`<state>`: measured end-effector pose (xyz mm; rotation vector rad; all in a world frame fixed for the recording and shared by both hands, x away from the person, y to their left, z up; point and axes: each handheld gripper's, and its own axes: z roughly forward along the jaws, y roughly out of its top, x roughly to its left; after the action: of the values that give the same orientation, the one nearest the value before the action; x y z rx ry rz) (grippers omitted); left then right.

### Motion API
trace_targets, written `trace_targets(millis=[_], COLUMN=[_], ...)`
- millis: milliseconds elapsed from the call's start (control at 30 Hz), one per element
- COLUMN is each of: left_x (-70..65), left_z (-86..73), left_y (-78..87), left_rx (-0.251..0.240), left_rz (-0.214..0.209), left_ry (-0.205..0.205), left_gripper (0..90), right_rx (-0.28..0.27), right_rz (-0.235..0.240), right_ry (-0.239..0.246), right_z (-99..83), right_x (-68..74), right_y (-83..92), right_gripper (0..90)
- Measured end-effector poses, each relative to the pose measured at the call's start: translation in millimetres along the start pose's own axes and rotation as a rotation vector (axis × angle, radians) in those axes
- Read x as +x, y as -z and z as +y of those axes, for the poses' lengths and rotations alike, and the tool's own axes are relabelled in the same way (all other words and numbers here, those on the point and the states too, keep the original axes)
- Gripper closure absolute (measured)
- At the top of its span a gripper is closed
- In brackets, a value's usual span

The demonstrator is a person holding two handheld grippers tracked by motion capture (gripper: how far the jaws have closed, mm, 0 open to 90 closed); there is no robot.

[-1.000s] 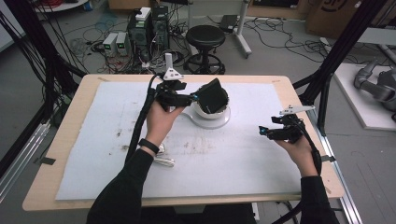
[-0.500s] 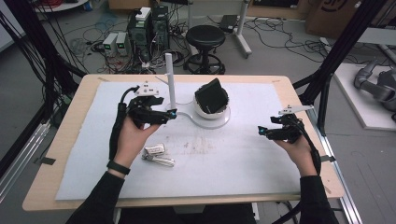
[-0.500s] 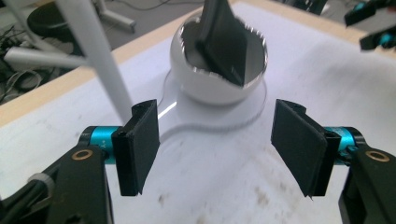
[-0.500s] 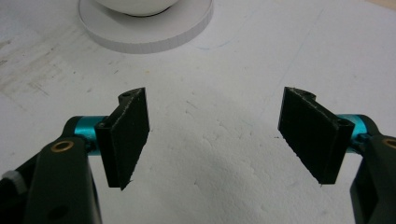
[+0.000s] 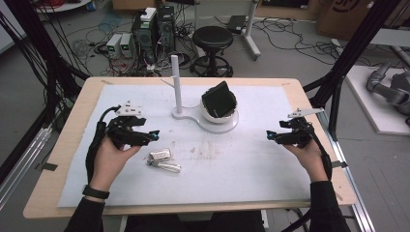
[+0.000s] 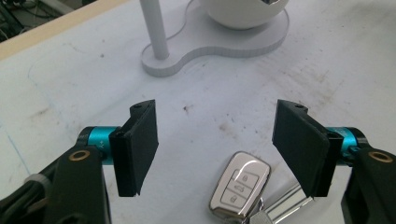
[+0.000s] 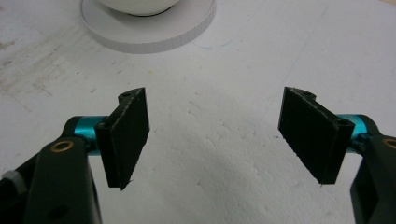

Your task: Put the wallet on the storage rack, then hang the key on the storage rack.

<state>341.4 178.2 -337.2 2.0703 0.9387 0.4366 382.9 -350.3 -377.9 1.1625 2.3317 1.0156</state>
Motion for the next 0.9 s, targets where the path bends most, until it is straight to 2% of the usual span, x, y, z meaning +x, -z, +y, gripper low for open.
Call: trace_targets(millis=[267, 500, 533, 633, 900], left_x=[9.1, 8.1, 7.2, 7.5, 8.4], left_z=[1.2, 0.7, 0.8, 0.8, -5.0], left_y=[10.8, 10.3, 10.5, 11.0, 13.3], left_rx=[-0.032, -0.023, -0.026, -0.023, -0.042], left_rz=[-0.001, -0.006, -0.020, -0.023, -0.074], left_ry=[0.007, 0.009, 0.003, 0.000, 0.012], left_gripper=[31.0, 30.9, 30.9, 30.9, 31.0], right_rx=[-0.001, 0.003, -0.001, -0.006, -0.004], right_rz=[-0.006, -0.008, -0.007, -0.007, -0.009], right_ry=[-0.003, -0.006, -0.006, -0.004, -0.004], right_z=[-0.2, -1.8, -1.6, -0.9, -0.3], right_x=[-1.3, -2.1, -2.0, -2.8, -3.4], right_y=[3.1, 3.3, 4.1, 4.4, 3.4], right_gripper=[25.3, 25.3, 25.2, 25.3, 25.3])
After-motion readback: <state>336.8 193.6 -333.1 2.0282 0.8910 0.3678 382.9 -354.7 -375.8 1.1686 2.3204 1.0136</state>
